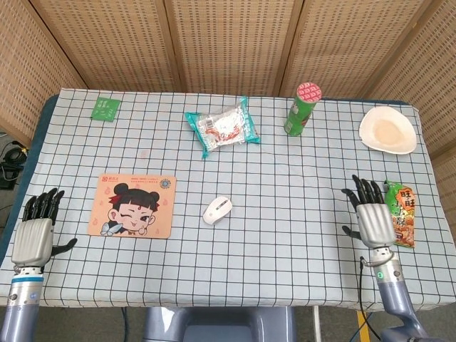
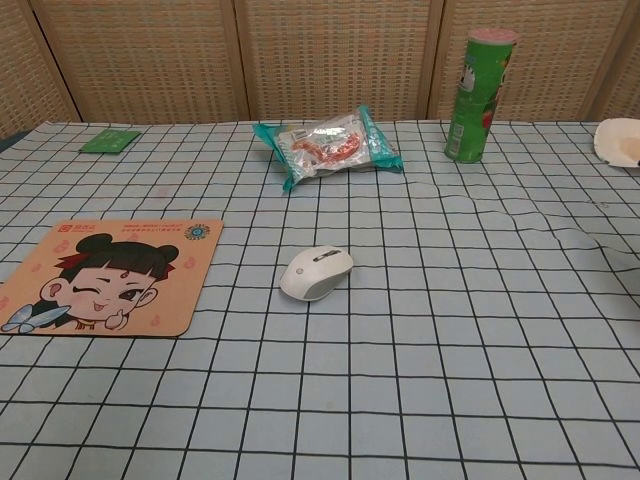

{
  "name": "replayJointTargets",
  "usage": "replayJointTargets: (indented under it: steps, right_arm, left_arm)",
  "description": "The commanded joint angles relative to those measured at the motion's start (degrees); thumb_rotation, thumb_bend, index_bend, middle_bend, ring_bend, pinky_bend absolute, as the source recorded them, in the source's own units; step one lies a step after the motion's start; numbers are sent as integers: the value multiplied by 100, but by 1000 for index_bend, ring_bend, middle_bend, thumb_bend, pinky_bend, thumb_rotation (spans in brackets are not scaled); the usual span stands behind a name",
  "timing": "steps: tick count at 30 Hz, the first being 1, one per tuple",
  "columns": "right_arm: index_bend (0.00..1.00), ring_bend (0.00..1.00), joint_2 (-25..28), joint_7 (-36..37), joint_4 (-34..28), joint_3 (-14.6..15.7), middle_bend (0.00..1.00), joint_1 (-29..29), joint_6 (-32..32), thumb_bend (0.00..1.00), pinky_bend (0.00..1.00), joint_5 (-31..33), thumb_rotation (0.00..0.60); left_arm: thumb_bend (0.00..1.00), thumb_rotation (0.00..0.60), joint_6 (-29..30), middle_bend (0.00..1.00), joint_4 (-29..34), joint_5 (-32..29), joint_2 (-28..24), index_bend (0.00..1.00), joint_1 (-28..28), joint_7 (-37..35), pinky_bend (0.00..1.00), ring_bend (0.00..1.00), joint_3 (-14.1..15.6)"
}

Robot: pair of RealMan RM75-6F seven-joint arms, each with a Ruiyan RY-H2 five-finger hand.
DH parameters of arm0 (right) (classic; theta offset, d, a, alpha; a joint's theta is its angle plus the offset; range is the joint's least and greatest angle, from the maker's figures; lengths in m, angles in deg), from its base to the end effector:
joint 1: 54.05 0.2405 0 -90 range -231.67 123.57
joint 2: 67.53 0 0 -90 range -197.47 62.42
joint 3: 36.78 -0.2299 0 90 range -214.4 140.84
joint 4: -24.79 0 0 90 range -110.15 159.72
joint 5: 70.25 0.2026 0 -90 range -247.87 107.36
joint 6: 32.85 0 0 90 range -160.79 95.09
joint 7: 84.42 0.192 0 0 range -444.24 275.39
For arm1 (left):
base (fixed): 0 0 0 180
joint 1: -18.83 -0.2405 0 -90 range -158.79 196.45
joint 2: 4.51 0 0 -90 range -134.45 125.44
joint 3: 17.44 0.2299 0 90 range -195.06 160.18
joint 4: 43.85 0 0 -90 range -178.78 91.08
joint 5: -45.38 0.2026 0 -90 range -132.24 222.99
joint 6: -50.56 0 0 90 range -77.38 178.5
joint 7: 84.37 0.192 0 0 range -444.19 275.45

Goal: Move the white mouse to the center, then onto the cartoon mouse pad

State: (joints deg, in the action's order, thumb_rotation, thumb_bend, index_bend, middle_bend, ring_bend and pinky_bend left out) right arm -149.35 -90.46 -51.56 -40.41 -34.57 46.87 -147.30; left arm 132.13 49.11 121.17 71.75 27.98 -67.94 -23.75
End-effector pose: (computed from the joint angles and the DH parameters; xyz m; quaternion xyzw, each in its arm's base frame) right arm -0.2671 -0.3042 0.0811 0.6216 -0.3540 0.3901 0.5798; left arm -0.2701 0.2548 0.0982 -0.5799 -0.4016 -0.3536 0.6143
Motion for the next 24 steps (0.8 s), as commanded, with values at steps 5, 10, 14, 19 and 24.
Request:
replayJointTargets:
  steps: [5, 10, 14, 19, 24]
  right_arm:
    - [253, 0, 160, 286, -50, 57, 21, -279, 364, 158, 4, -286, 600]
    - [260, 0, 195, 472, 11, 44, 21, -340, 418, 158, 4, -452, 600]
    - [262, 0, 233, 601, 0, 5, 21, -373, 411, 158, 4, -515, 600]
    - [263, 0, 294, 684, -55, -31, 21, -414, 415, 157, 4, -577, 600]
    - [263, 0, 334, 724, -113, -60, 21, -447, 425, 157, 4, -642, 600]
  left_arm:
    - [7, 600, -371, 0, -80, 477, -235, 0, 486, 23, 0, 0, -118]
    - [20, 600, -777, 0, -402, 1061, -375, 35, 1011, -173, 12, 0, -138]
    - [24, 600, -1140, 0, -730, 1337, -263, 71, 1415, -311, 31, 0, -111]
    - [24, 600, -1488, 0, -938, 1318, -7, 56, 1750, -207, 27, 0, -135]
    - [24, 600, -1874, 0, -1159, 1164, 335, 9, 2155, -14, 21, 0, -269]
